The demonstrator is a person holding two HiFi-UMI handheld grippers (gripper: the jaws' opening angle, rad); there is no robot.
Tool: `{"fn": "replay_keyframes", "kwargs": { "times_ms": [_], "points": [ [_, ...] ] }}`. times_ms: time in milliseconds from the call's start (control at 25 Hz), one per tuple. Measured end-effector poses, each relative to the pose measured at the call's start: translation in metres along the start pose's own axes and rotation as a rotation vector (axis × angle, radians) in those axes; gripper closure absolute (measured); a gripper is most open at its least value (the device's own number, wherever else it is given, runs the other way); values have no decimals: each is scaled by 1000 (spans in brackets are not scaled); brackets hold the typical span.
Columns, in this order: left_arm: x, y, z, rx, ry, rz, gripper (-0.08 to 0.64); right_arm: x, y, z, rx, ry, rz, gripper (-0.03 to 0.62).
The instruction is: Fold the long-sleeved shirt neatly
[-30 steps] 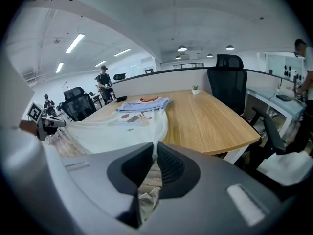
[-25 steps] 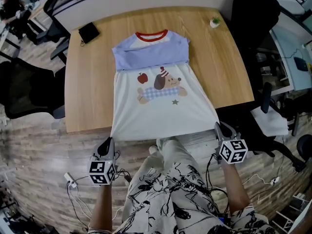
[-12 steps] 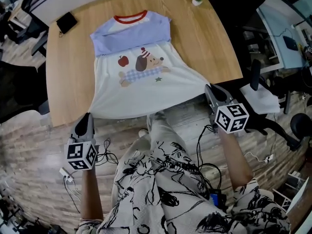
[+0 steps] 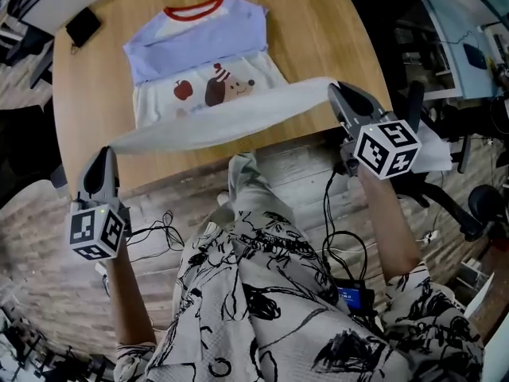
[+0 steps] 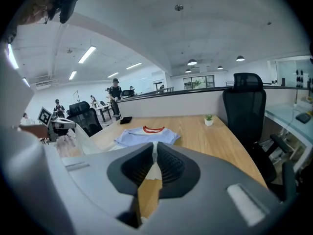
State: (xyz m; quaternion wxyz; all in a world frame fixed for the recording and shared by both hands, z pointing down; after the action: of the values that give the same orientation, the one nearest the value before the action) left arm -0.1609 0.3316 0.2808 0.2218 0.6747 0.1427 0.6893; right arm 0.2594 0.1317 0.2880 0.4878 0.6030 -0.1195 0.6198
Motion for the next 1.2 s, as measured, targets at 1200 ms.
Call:
{"fn": "replay_keyframes", "kwargs": {
  "times_ms": [1200],
  "points": [
    [-122, 187, -101, -149, -70, 27, 541, -151, 198, 100, -55, 6, 21, 557]
  ]
}}
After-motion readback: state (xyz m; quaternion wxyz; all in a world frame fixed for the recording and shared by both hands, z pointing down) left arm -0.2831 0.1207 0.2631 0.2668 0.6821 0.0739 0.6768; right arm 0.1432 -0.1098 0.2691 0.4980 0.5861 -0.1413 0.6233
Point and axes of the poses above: the fingertips, and each gripper's own axes: y forward along the fingers, z to its right, x out of its underside, the point moved 3 cm from there along -y, backward along the fingers, and after that the axes turned 7 degrees about -x, right-handed, at the moved point
